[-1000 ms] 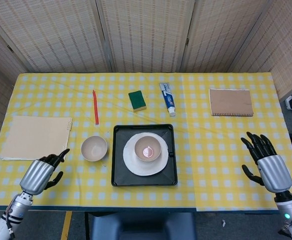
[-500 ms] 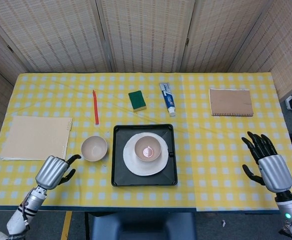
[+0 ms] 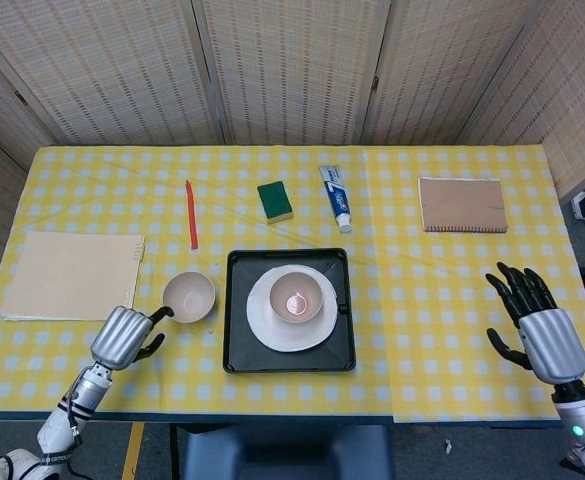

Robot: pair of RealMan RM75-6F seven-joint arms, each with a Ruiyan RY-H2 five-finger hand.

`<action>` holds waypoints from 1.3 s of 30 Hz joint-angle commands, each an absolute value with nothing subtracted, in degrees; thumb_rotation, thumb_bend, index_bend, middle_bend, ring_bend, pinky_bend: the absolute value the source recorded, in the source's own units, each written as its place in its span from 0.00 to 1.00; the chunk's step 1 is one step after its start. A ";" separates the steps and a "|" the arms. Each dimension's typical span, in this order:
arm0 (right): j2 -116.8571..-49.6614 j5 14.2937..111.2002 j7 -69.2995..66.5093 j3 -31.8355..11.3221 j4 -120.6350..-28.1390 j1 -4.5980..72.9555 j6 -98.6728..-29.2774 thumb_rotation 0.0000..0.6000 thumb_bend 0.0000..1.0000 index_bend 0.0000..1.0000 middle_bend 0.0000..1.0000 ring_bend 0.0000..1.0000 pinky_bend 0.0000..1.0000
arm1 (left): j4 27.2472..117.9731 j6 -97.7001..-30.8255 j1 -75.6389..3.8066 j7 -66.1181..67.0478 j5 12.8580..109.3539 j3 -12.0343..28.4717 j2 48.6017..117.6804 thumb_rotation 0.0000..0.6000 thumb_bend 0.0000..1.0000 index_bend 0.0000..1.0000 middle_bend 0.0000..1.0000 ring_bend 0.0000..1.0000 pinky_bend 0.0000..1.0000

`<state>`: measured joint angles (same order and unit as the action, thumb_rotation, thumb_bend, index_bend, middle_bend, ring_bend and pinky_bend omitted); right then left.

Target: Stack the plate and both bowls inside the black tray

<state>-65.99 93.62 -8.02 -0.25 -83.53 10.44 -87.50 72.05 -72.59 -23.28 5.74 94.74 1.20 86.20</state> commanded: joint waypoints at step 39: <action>-65.63 92.58 -8.52 -1.20 -83.05 10.06 -85.03 1.00 0.40 0.00 0.00 0.00 0.00 | 53.92 -71.87 -29.64 -4.29 93.32 1.53 98.39 1.00 0.42 0.60 1.00 0.96 1.00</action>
